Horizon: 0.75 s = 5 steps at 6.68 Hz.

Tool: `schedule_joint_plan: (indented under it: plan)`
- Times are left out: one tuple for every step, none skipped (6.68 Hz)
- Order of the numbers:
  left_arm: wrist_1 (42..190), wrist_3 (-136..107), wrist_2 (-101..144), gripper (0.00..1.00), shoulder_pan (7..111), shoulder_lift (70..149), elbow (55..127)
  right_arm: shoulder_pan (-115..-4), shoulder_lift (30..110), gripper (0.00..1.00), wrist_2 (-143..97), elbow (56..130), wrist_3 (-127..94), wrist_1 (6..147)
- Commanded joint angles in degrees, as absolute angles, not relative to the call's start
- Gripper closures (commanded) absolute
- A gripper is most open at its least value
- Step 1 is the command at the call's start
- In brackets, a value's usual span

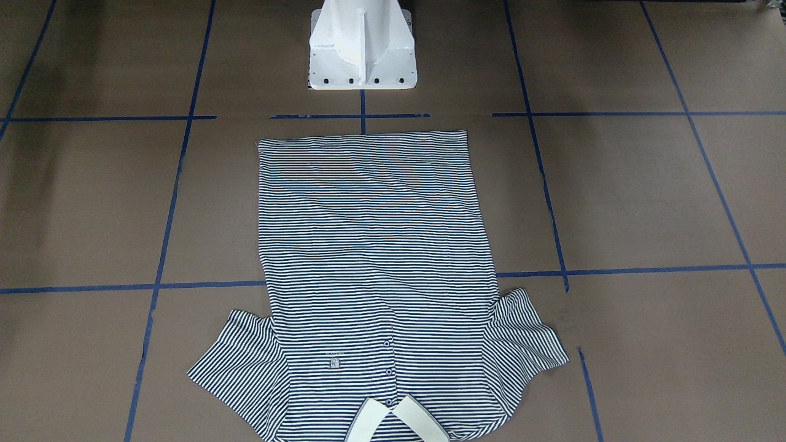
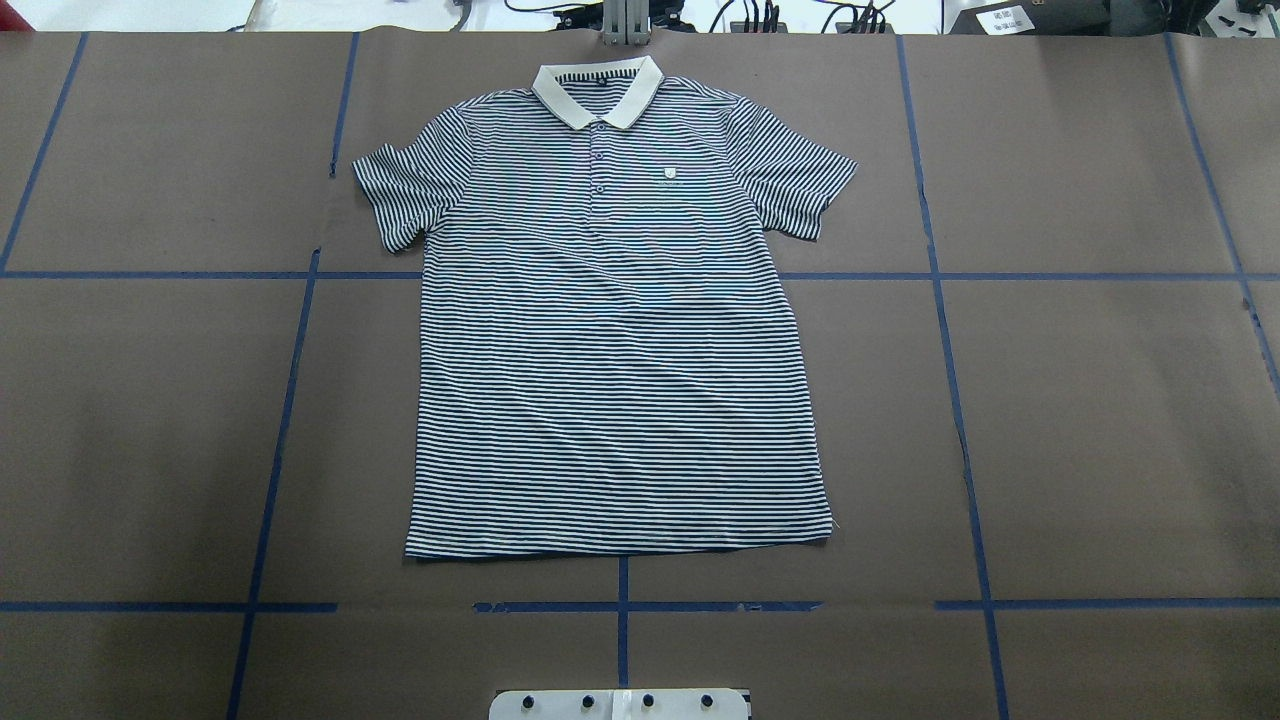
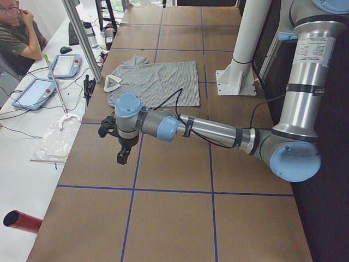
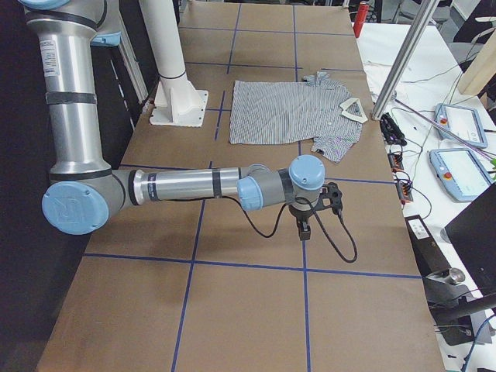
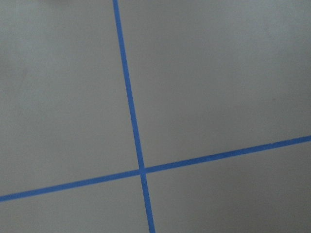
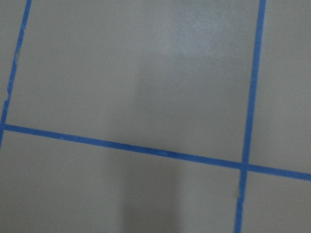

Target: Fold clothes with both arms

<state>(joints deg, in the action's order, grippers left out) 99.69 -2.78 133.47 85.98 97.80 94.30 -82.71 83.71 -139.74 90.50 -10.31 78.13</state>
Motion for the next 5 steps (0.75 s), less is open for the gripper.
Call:
schedule_joint_plan:
  plan:
    - [109.53, -2.99, 133.33, 0.0, 84.73, 99.91, 92.56, -73.52, 69.26, 0.0, -139.84, 82.24, -20.08, 74.81]
    - [112.47, -3.16, 133.42, 0.0, 84.64, 100.19, 90.72, -68.95, 62.3, 0.0, -138.79, 76.87, -23.78, 71.75]
    - [112.85, -2.73, 132.11, 0.0, 82.38, 101.15, 89.83, -63.86, 58.57, 0.0, -131.38, 74.64, -34.52, 65.54]
    - [112.68, -4.38, 132.1, 0.0, 82.18, 101.68, 89.65, -58.68, 57.23, 0.0, -124.78, 72.88, -42.11, 60.61]
    - [112.76, -10.49, 131.32, 0.0, 80.87, 103.17, 89.47, -55.84, 53.91, 0.0, -121.67, 68.34, -42.45, 59.16]
